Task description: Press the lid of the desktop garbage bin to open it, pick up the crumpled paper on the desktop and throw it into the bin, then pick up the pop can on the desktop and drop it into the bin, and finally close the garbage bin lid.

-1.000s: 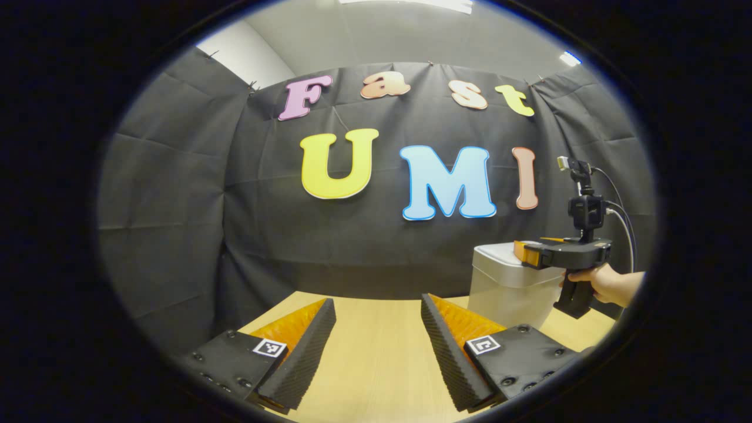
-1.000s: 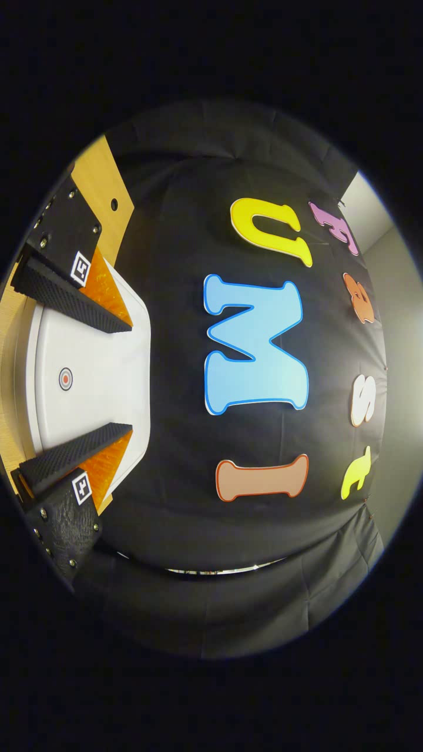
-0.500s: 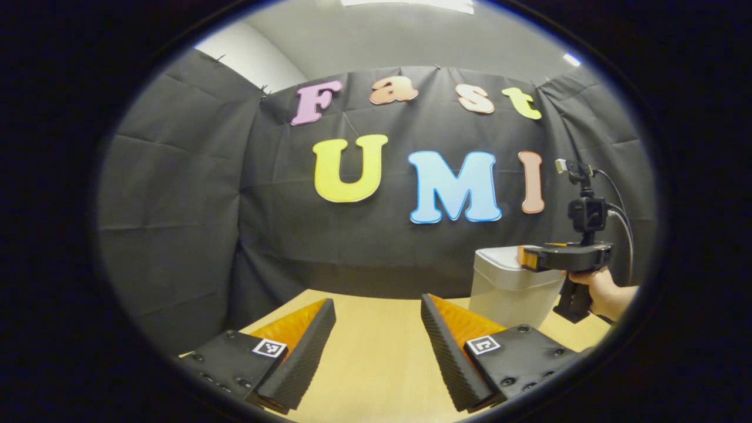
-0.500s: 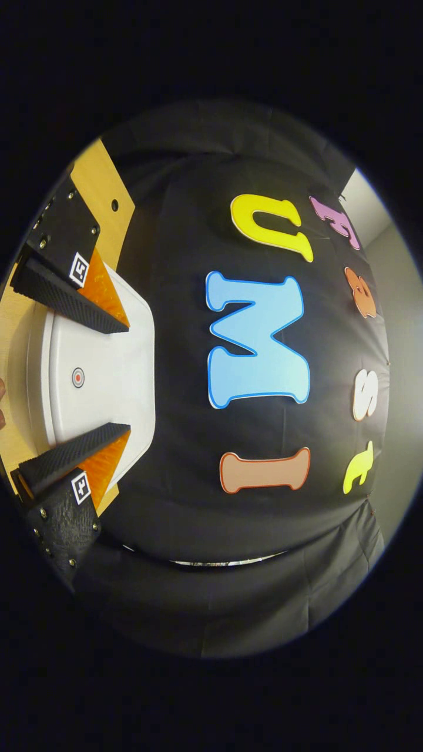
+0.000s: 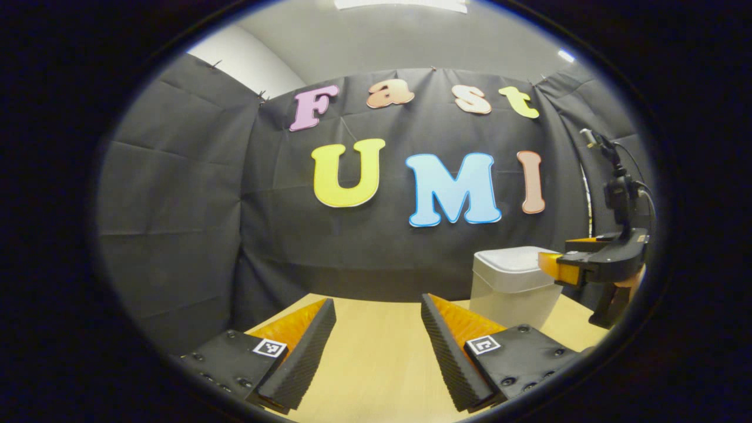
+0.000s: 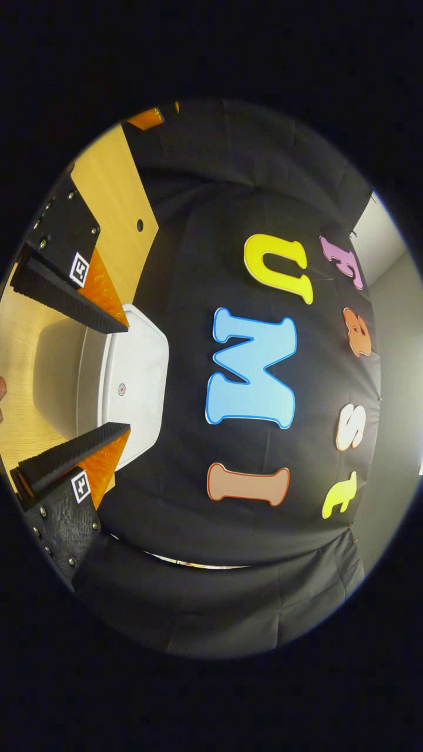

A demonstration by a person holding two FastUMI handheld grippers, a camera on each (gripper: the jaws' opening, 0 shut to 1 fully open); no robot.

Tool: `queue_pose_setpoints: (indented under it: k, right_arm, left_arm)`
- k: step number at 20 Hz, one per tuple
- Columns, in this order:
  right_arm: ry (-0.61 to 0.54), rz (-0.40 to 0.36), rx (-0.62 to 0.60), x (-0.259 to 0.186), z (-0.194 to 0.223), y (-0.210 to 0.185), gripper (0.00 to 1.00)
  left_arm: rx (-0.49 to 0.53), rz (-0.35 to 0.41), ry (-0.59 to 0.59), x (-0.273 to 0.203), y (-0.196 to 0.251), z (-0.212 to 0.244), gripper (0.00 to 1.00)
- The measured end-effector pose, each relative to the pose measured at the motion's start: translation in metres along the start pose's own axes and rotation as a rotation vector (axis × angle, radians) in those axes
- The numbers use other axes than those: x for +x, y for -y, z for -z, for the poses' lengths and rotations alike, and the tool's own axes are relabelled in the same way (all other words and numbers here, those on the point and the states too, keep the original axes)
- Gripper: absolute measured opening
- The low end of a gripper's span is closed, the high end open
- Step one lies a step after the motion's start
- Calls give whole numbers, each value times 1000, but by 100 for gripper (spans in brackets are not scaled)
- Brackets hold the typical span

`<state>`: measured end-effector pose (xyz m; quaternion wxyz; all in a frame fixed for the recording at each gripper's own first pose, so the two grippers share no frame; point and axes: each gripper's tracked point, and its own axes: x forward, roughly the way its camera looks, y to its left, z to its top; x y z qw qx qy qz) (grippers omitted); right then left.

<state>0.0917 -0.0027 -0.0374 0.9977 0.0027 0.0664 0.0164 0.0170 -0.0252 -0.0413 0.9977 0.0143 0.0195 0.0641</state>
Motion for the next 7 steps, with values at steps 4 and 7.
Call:
queue_pose_setpoints:
  k: [4, 7]
  right_arm:
    - [21, -7, -3, -39, -8, -9, 95]
    - [43, -3, 13, -58, -12, -18, 94]
  left_arm:
    - [-18, 44, 2, 4, 5, 0, 95]
    - [-16, 64, 5, 4, 3, -1, 95]
